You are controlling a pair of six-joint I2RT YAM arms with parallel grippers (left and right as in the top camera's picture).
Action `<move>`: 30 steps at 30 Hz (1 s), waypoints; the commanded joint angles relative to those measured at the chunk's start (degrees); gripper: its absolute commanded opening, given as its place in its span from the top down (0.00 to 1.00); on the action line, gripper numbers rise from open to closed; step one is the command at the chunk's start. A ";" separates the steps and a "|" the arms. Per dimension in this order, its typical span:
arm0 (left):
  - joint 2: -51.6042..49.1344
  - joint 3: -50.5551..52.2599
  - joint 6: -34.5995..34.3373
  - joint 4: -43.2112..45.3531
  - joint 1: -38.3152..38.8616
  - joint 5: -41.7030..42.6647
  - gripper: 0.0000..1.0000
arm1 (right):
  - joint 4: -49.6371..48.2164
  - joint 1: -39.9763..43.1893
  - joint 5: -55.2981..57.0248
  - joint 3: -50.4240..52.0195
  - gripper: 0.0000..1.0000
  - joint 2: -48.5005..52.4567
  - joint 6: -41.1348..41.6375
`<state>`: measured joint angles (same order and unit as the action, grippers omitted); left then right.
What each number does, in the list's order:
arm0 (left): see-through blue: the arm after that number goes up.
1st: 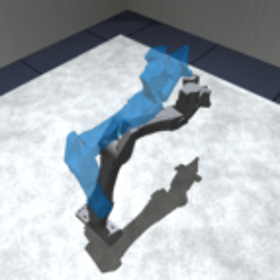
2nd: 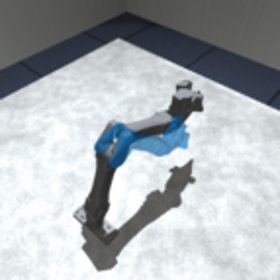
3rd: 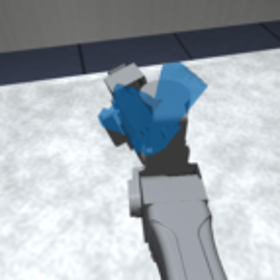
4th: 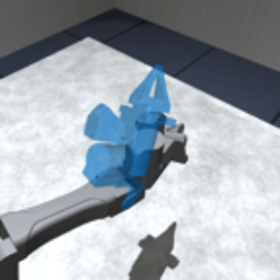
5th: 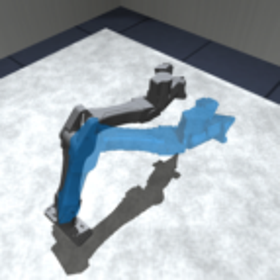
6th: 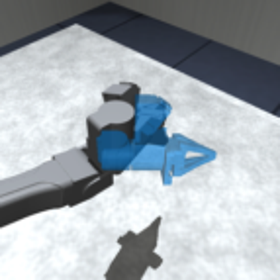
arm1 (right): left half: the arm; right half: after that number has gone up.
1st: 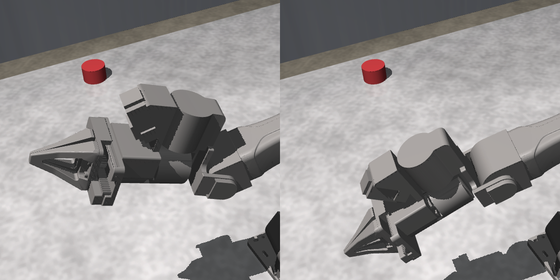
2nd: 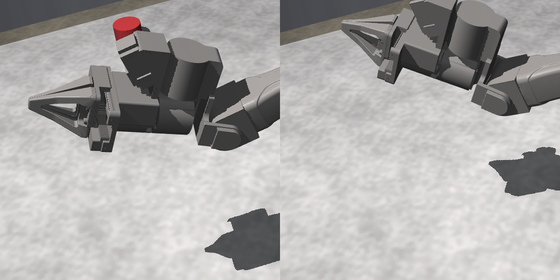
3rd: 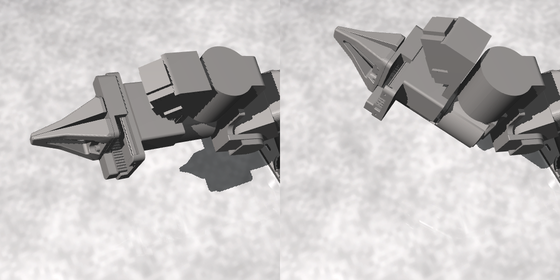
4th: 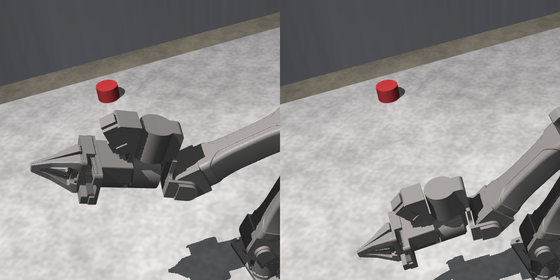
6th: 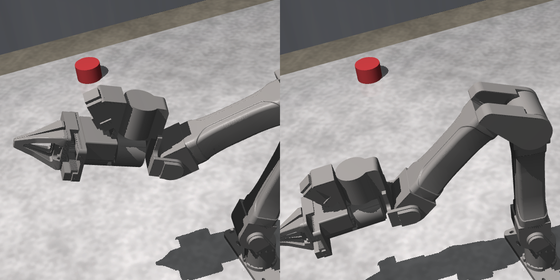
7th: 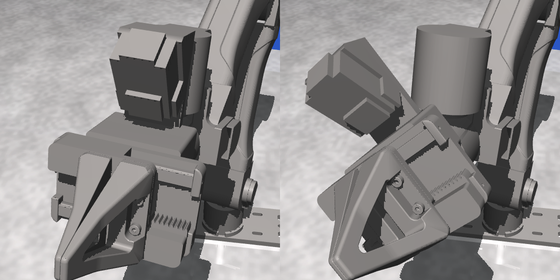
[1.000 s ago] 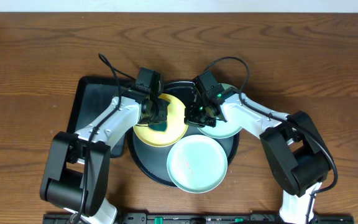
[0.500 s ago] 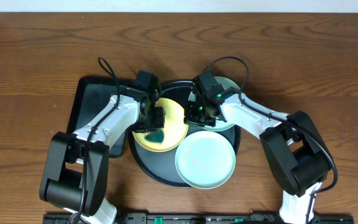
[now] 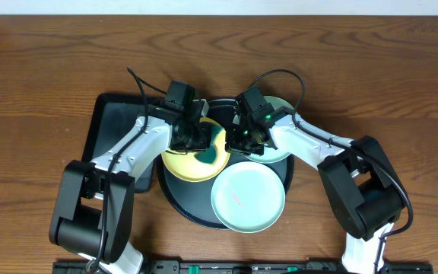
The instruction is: Clean dirty plates on tray and stack at the side
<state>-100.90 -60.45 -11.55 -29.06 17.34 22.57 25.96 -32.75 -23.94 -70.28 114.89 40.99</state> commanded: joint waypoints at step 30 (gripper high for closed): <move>10.69 -22.95 -6.29 -30.73 -19.02 -17.49 0.93 | 4.31 -4.09 8.20 -3.08 0.99 -4.66 -10.56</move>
<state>-90.74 -82.02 -19.05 -59.59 1.06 5.78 28.67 -34.94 -20.56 -70.94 113.99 35.18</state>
